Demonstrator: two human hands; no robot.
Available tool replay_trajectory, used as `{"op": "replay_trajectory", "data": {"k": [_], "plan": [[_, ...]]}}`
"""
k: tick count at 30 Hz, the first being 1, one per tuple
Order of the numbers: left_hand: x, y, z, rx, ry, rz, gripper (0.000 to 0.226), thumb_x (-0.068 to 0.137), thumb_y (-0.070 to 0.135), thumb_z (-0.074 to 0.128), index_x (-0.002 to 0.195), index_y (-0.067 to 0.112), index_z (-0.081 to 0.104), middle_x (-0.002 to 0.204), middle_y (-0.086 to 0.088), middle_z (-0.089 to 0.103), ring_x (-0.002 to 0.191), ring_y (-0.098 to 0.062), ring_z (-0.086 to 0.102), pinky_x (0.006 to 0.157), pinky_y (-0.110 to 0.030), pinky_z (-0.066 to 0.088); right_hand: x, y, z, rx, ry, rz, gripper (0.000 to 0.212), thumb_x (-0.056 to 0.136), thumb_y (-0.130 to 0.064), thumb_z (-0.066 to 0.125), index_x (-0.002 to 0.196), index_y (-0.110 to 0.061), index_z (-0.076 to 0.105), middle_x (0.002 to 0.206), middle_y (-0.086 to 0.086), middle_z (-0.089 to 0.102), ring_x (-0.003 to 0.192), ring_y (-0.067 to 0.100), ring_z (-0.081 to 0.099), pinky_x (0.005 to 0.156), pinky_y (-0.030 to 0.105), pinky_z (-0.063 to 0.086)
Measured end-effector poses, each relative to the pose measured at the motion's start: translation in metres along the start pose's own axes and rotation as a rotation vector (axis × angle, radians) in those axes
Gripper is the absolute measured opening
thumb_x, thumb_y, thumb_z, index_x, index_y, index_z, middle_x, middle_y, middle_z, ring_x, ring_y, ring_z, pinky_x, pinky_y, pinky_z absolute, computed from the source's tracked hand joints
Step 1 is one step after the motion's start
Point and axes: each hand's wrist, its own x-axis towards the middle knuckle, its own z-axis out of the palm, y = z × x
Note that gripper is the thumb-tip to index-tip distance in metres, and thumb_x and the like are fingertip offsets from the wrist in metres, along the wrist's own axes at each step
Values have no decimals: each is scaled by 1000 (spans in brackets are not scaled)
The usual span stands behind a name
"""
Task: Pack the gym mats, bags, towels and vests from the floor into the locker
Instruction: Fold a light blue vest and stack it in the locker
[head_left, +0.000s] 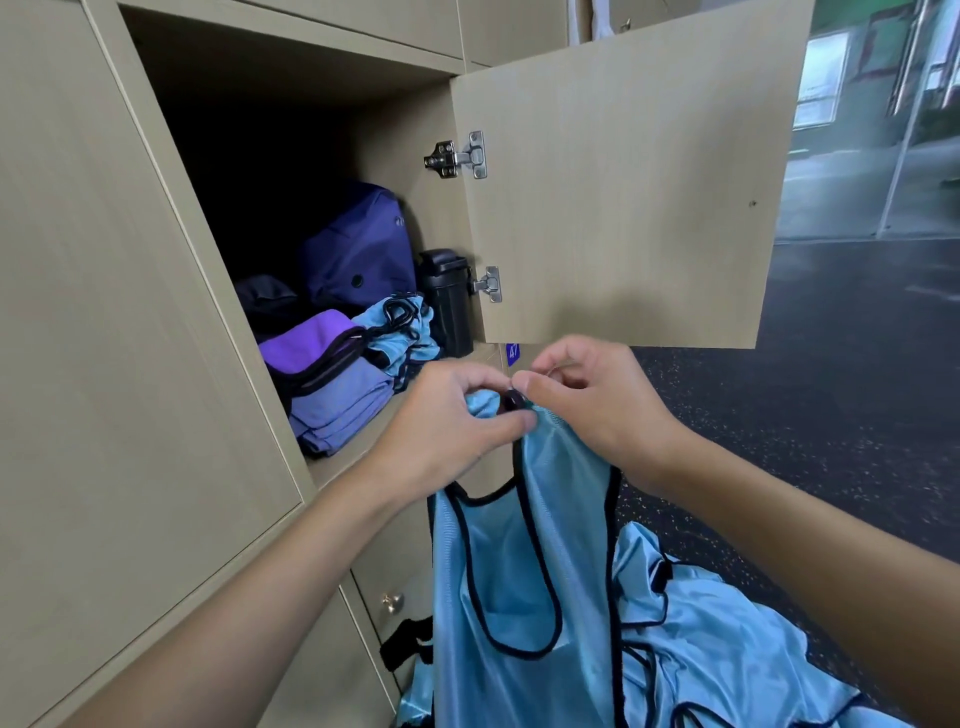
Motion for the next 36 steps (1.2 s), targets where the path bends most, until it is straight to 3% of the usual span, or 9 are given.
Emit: {"op": "replay_trajectory", "data": {"k": [6, 10, 14, 18, 21, 24, 26, 28, 36], "plan": [[8, 5, -12, -144, 225, -116, 21, 88, 17, 75, 68, 17, 67, 42, 14, 40, 37, -6, 28, 39, -18, 24, -3, -4, -10, 34, -175, 75, 39, 85, -23, 76, 116, -24, 53, 86, 5, 71, 67, 8, 60, 62, 17, 49], [12, 2, -22, -163, 311, -160, 11, 88, 20, 74, 81, 14, 68, 51, 11, 50, 35, -4, 31, 38, -16, 26, -3, -3, -12, -41, -84, -4, 25, 87, -8, 73, 105, -20, 58, 93, 11, 72, 72, 9, 63, 68, 24, 52], [3, 8, -14, -96, 122, -63, 37, 80, 13, 82, 111, 12, 62, 99, 5, 73, 70, 11, 63, 63, -5, 43, 1, -6, -17, 69, 19, 22, 21, 92, -13, 69, 105, -25, 57, 87, 2, 73, 70, 7, 61, 69, 22, 50], [-1, 4, -5, -10, 20, -2, 30, 74, 17, 87, 97, 20, 68, 89, 3, 74, 90, -1, 68, 86, -21, 50, 2, -6, -16, 79, 76, 40, 22, 90, -18, 72, 101, -31, 58, 89, 5, 71, 73, 7, 61, 68, 19, 48], [-2, 7, -2, 4, 18, 18, 23, 72, 22, 88, 87, 17, 71, 85, 10, 71, 83, 3, 64, 78, -11, 46, 2, -5, -15, 99, 95, 57, 19, 90, -19, 72, 99, -30, 60, 87, 4, 70, 75, 10, 62, 71, 23, 46], [-3, 6, 4, 90, 85, 6, 20, 70, 24, 89, 75, 21, 69, 79, 9, 69, 76, -7, 63, 73, -22, 48, 3, -6, -15, 105, 117, 58, 16, 90, -18, 72, 98, -26, 61, 79, -1, 67, 68, 6, 58, 65, 19, 44], [-2, 6, 5, 87, 95, -8, 18, 75, 16, 83, 69, 20, 67, 65, 7, 64, 58, -15, 55, 57, -30, 48, 3, -5, -15, 115, 117, 62, 16, 90, -17, 72, 98, -25, 61, 81, 0, 66, 70, 7, 58, 66, 19, 43], [0, 6, 2, 64, 137, -9, 21, 79, 9, 78, 66, 18, 66, 52, 14, 52, 45, -5, 40, 47, -21, 35, 5, -4, -18, 135, 107, 71, 18, 90, -13, 71, 99, -26, 60, 87, 5, 66, 75, 11, 57, 70, 22, 44], [8, 11, -21, -49, 212, 21, 8, 89, 8, 72, 81, 7, 73, 44, 19, 48, 36, -1, 37, 42, -7, 27, 10, 0, -24, -63, 53, 4, 15, 97, -11, 61, 97, -25, 66, 98, 2, 66, 80, 12, 58, 71, 22, 49]]}}
